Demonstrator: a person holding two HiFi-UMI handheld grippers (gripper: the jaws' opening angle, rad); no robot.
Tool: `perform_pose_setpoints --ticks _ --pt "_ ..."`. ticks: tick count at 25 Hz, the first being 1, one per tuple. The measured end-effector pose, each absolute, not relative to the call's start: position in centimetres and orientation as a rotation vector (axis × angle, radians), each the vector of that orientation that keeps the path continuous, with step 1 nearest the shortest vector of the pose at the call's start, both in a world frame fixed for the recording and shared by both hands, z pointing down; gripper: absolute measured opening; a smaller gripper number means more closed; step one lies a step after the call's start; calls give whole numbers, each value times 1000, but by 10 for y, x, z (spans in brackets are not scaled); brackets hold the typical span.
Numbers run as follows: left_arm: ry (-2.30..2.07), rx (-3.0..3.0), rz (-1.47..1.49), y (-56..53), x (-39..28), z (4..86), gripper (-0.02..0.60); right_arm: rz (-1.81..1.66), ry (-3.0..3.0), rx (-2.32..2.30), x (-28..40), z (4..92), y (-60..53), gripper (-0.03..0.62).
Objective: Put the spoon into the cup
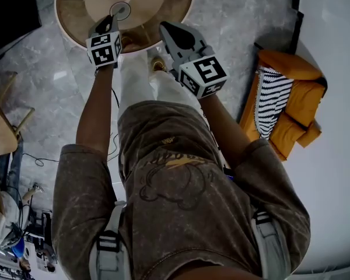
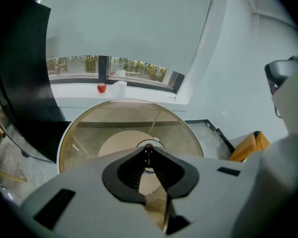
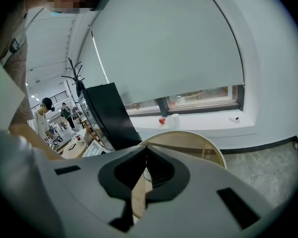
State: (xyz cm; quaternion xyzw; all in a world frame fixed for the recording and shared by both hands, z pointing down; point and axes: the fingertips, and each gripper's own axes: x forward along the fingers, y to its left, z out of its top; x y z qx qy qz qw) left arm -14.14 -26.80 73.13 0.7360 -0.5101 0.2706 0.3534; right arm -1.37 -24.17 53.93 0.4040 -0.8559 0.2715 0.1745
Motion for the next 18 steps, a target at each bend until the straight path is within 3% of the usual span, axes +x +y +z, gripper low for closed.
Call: perform_pose_setpoints --ticks 18 --pt "-1286 1867 746 -273 -143 774 55 784 -2405 1140 -17 550 -243 18"
